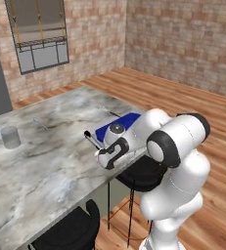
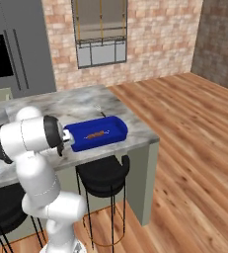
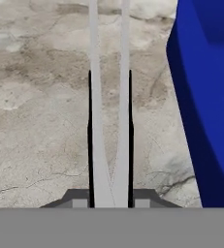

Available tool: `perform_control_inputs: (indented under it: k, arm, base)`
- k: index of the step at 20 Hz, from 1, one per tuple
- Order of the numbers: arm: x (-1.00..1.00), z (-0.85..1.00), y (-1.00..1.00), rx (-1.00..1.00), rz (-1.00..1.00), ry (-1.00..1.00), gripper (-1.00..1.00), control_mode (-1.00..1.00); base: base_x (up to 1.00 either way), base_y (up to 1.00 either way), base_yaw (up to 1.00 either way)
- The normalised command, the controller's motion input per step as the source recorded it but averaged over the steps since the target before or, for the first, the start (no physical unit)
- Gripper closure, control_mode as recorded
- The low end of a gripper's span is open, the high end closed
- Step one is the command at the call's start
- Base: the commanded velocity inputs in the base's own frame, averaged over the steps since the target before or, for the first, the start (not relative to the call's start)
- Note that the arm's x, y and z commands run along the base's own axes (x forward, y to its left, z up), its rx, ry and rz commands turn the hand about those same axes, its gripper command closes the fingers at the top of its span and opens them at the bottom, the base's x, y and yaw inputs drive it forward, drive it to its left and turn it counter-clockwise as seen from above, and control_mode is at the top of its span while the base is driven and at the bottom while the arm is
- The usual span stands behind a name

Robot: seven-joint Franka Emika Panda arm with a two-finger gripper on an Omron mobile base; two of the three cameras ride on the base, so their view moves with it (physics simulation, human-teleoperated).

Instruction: Take the tongs from the drawer on the left and place them on the dining counter next to the tray containing the kebab skewer.

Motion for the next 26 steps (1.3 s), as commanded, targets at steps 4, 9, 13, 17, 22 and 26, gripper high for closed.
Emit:
perform_control_inputs:
  k: [4, 9, 13, 17, 22, 26]
  arm:
    - [0.05, 0.0, 0.0, 0.0, 0.0, 0.0, -1.0, -1.0]
    - [-0.53, 0.38, -0.03, 0.08, -0.01, -0.12, -1.0, -1.0]
    - [-0.93, 1.0, -0.02, 0.2, -0.05, -0.18, -1.0, -1.0]
    - [-0.99, 1.0, -0.34, 0.22, -0.08, -0.06, -1.0, -1.0]
    - [-1.0, 1.0, -0.46, 0.07, -0.06, 0.0, -1.0, -1.0]
    - [-0.81, 1.0, 0.11, 0.0, 0.05, 0.0, -1.0, -1.0]
  base:
    - [0.0, 0.0, 0.0]
    - [0.0, 0.0, 0.0]
    - [0.0, 0.0, 0.0]
    - [0.0, 0.0, 0.0]
    - [0.0, 0.0, 0.0]
    - [0.0, 0.0, 0.0]
